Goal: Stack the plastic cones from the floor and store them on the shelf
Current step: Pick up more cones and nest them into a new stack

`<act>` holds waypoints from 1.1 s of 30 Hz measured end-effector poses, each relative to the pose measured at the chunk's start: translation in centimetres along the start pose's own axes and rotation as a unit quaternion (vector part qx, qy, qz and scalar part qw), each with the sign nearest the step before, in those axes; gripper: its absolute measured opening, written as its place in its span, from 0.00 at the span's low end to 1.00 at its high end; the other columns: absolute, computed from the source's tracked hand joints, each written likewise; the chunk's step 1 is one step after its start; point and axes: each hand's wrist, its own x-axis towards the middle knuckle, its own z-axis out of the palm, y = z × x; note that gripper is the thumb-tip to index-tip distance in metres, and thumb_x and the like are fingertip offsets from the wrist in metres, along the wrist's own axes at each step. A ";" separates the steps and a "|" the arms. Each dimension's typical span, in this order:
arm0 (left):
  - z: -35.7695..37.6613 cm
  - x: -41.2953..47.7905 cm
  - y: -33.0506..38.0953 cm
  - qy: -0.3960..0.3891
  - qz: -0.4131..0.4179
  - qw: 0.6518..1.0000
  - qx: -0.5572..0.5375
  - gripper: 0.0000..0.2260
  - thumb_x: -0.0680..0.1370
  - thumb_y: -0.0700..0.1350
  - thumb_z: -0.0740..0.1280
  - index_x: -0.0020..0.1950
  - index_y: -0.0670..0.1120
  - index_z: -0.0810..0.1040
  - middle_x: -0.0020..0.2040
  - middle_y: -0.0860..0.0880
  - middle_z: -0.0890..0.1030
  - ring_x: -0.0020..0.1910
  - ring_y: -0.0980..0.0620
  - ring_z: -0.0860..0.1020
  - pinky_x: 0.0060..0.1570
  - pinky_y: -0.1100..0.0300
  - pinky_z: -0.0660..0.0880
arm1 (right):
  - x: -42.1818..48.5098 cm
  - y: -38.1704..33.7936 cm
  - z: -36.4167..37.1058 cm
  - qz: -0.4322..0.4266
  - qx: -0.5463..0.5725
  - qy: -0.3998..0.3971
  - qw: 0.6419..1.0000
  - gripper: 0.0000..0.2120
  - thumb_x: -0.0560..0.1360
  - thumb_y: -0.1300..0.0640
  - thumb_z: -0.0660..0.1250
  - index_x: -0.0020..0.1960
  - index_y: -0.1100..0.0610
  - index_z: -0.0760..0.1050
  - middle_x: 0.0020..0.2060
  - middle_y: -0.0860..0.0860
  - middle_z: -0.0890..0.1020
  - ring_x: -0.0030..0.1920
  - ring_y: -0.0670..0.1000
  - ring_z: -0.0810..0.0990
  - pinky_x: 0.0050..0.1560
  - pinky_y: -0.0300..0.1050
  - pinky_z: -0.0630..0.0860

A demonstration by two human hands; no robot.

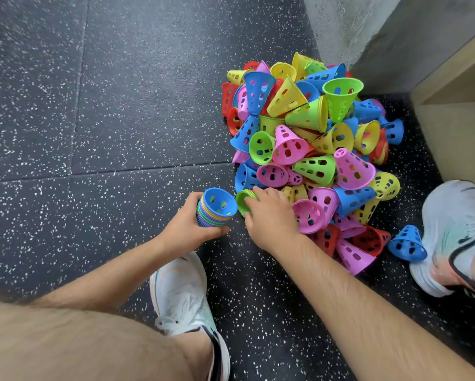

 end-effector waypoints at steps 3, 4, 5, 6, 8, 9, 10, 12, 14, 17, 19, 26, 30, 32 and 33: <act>-0.1 -0.1 0.4 0.003 0.003 1.000 -0.013 0.29 0.69 0.45 0.83 0.63 0.51 0.71 0.53 0.57 0.81 0.47 0.63 0.80 0.48 0.70 0.75 | -0.2 0.0 0.0 0.025 0.069 0.046 0.996 0.16 0.82 0.47 0.59 0.60 0.58 0.76 0.58 0.54 0.77 0.59 0.58 0.73 0.61 0.53 0.64; -0.3 0.0 0.5 0.007 0.003 1.000 -0.020 0.29 0.69 0.44 0.83 0.64 0.51 0.71 0.53 0.57 0.81 0.48 0.63 0.80 0.48 0.70 0.75 | -0.3 0.0 -0.1 0.040 0.099 0.059 0.993 0.18 0.81 0.45 0.61 0.60 0.59 0.76 0.57 0.54 0.77 0.58 0.59 0.73 0.60 0.53 0.65; -0.5 0.0 0.6 0.010 0.005 1.000 -0.026 0.30 0.69 0.44 0.83 0.64 0.51 0.71 0.53 0.57 0.81 0.48 0.63 0.80 0.49 0.69 0.75 | -0.4 0.1 -0.3 0.054 0.126 0.066 0.988 0.22 0.80 0.42 0.63 0.61 0.60 0.75 0.56 0.54 0.77 0.58 0.58 0.73 0.61 0.53 0.67; -0.7 0.1 0.7 0.013 0.007 0.999 -0.031 0.30 0.69 0.44 0.83 0.64 0.51 0.71 0.53 0.57 0.81 0.49 0.63 0.80 0.49 0.68 0.75 | -0.5 0.3 -0.5 0.064 0.149 0.072 0.984 0.26 0.78 0.39 0.65 0.62 0.60 0.74 0.57 0.54 0.76 0.58 0.57 0.73 0.61 0.53 0.68; -1.1 0.3 0.8 0.020 0.012 0.999 -0.038 0.30 0.68 0.43 0.83 0.64 0.51 0.71 0.53 0.56 0.82 0.49 0.62 0.81 0.50 0.66 0.75 | -0.7 0.6 -1.1 0.079 0.190 0.094 0.974 0.35 0.72 0.35 0.70 0.64 0.61 0.72 0.58 0.55 0.75 0.59 0.56 0.72 0.64 0.51 0.69; -1.3 0.4 0.9 0.023 0.013 0.999 -0.039 0.30 0.68 0.43 0.83 0.64 0.51 0.71 0.53 0.56 0.82 0.48 0.62 0.81 0.49 0.66 0.75 | -0.7 0.8 -1.3 0.084 0.207 0.111 0.968 0.36 0.69 0.35 0.72 0.64 0.62 0.72 0.58 0.55 0.75 0.60 0.56 0.72 0.65 0.51 0.69; -1.4 0.4 1.0 0.026 0.014 0.999 -0.037 0.30 0.68 0.43 0.83 0.64 0.51 0.71 0.53 0.56 0.82 0.47 0.62 0.80 0.49 0.67 0.75 | -0.7 0.9 -1.6 0.088 0.220 0.132 0.963 0.36 0.68 0.37 0.75 0.64 0.62 0.72 0.57 0.55 0.75 0.60 0.56 0.73 0.65 0.50 0.69; -1.5 0.4 1.1 0.027 0.016 0.999 -0.031 0.30 0.68 0.43 0.83 0.64 0.50 0.71 0.52 0.56 0.82 0.46 0.64 0.80 0.47 0.69 0.74 | -0.8 1.3 -2.0 0.097 0.241 0.175 0.950 0.34 0.68 0.38 0.75 0.61 0.62 0.73 0.55 0.54 0.76 0.58 0.56 0.74 0.63 0.49 0.70; -1.5 0.5 1.1 0.024 0.019 0.999 -0.026 0.30 0.69 0.43 0.83 0.64 0.50 0.71 0.53 0.56 0.82 0.46 0.64 0.80 0.49 0.67 0.74 | -0.9 1.5 -2.7 0.106 0.267 0.213 0.934 0.34 0.69 0.35 0.71 0.61 0.61 0.72 0.55 0.54 0.77 0.58 0.56 0.75 0.62 0.50 0.72; -1.2 0.6 1.0 0.011 0.019 1.000 -0.017 0.30 0.68 0.45 0.83 0.63 0.52 0.71 0.53 0.56 0.82 0.48 0.61 0.80 0.51 0.64 0.76 | -1.2 1.6 -3.8 0.125 0.317 0.244 0.908 0.39 0.69 0.33 0.68 0.68 0.61 0.69 0.59 0.55 0.78 0.61 0.55 0.74 0.63 0.47 0.69; -0.7 0.5 1.1 0.005 0.020 1.000 -0.017 0.30 0.68 0.45 0.83 0.63 0.53 0.71 0.52 0.57 0.82 0.48 0.61 0.81 0.50 0.64 0.78 | -1.4 1.5 -4.4 0.134 0.335 0.247 0.899 0.40 0.70 0.32 0.66 0.69 0.60 0.69 0.60 0.54 0.78 0.62 0.53 0.74 0.63 0.42 0.67; 1.0 0.7 1.9 -0.020 0.039 0.999 -0.016 0.32 0.65 0.47 0.84 0.63 0.53 0.71 0.52 0.55 0.82 0.46 0.59 0.81 0.50 0.59 0.79 | -2.6 0.7 -4.1 0.111 0.355 0.205 0.905 0.39 0.72 0.33 0.62 0.72 0.60 0.69 0.65 0.54 0.76 0.67 0.51 0.71 0.68 0.38 0.63; 2.0 0.7 2.6 -0.038 0.044 0.998 -0.037 0.34 0.62 0.55 0.83 0.62 0.54 0.72 0.52 0.54 0.84 0.48 0.57 0.82 0.51 0.54 0.81 | -3.5 -0.2 -3.2 0.105 0.368 0.157 0.911 0.41 0.72 0.33 0.63 0.74 0.60 0.67 0.68 0.54 0.74 0.69 0.50 0.70 0.71 0.40 0.63; 2.3 0.5 2.9 -0.045 0.047 0.997 -0.051 0.34 0.60 0.57 0.81 0.62 0.54 0.71 0.52 0.54 0.84 0.48 0.58 0.82 0.52 0.56 0.81 | -3.9 -0.4 -2.6 0.101 0.366 0.136 0.915 0.40 0.73 0.34 0.64 0.75 0.60 0.65 0.70 0.53 0.73 0.71 0.51 0.68 0.72 0.43 0.64; 2.5 0.4 3.0 -0.048 0.050 0.996 -0.054 0.34 0.60 0.57 0.80 0.62 0.54 0.71 0.52 0.54 0.83 0.47 0.59 0.82 0.52 0.57 0.80 | -4.1 -0.5 -2.4 0.099 0.362 0.130 0.918 0.39 0.74 0.36 0.65 0.76 0.60 0.65 0.71 0.53 0.72 0.72 0.51 0.68 0.73 0.44 0.63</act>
